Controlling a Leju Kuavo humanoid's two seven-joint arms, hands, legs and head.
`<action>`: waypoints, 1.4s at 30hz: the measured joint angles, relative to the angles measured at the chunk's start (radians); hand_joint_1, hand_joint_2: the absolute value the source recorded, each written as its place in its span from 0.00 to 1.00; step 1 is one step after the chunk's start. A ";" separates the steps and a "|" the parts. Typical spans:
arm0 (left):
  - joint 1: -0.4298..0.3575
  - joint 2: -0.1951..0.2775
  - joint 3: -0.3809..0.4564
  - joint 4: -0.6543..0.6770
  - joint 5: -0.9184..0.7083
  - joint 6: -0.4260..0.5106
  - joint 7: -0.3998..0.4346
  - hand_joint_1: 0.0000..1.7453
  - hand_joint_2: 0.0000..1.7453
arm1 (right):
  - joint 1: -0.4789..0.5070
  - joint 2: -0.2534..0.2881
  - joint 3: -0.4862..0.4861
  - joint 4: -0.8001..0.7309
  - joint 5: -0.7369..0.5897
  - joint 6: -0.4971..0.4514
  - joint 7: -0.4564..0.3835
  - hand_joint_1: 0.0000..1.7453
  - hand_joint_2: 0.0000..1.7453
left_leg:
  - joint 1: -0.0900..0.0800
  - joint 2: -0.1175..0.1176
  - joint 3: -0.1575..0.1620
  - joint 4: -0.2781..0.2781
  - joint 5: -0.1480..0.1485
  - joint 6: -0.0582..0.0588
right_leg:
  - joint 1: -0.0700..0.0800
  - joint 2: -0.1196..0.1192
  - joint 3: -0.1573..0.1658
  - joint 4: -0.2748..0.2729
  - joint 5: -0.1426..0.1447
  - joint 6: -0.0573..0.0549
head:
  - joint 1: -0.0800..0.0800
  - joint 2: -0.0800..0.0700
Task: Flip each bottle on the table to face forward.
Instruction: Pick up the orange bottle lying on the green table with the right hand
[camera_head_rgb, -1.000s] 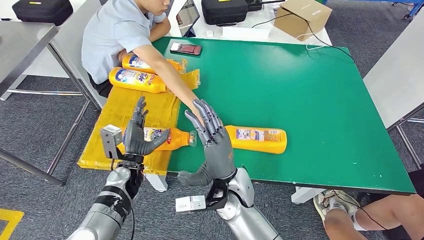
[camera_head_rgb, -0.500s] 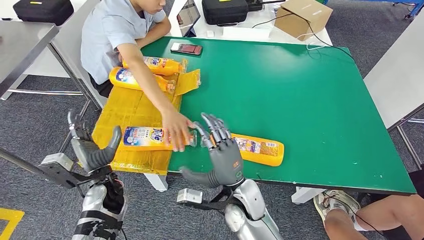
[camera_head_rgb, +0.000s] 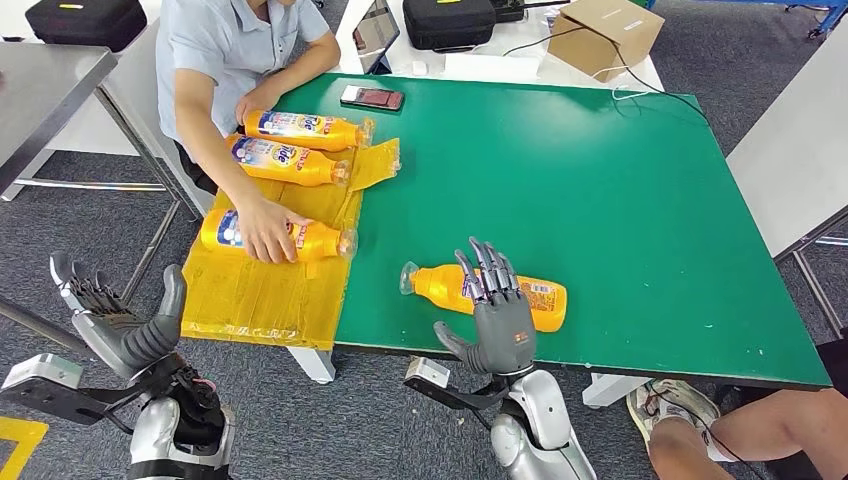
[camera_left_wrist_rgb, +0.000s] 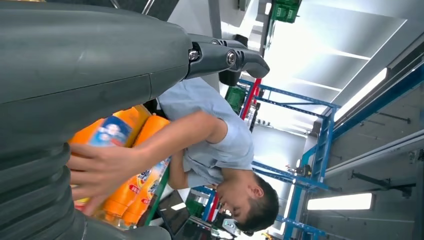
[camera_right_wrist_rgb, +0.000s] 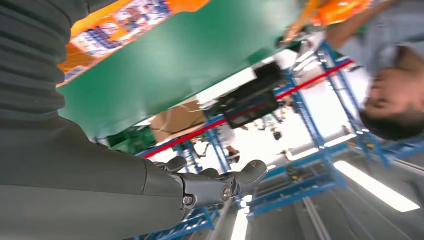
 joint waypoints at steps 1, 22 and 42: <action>0.006 0.000 0.000 -0.007 -0.004 0.000 0.004 0.00 1.00 | 0.000 -0.008 0.000 0.000 0.028 0.014 0.041 0.00 1.00 | 0.000 0.000 0.000 0.000 0.000 0.000 | 0.000 0.000 0.000 0.000 0.000 0.000 | 0.000 0.000; 0.071 -0.007 -0.007 -0.101 -0.085 -0.018 0.035 0.00 1.00 | -0.035 -0.132 -0.056 0.139 0.233 0.198 0.396 0.00 1.00 | 0.000 0.000 0.000 0.000 0.000 0.000 | 0.000 0.000 0.000 0.000 0.000 0.000 | 0.000 0.000; 0.018 -0.008 -0.035 -0.068 -0.050 -0.049 0.055 0.00 1.00 | -0.289 -0.106 -0.091 0.473 0.177 0.216 0.338 0.21 1.00 | 0.000 0.002 0.001 0.000 0.001 0.001 | 0.000 0.000 0.001 0.000 0.001 0.001 | 0.000 0.000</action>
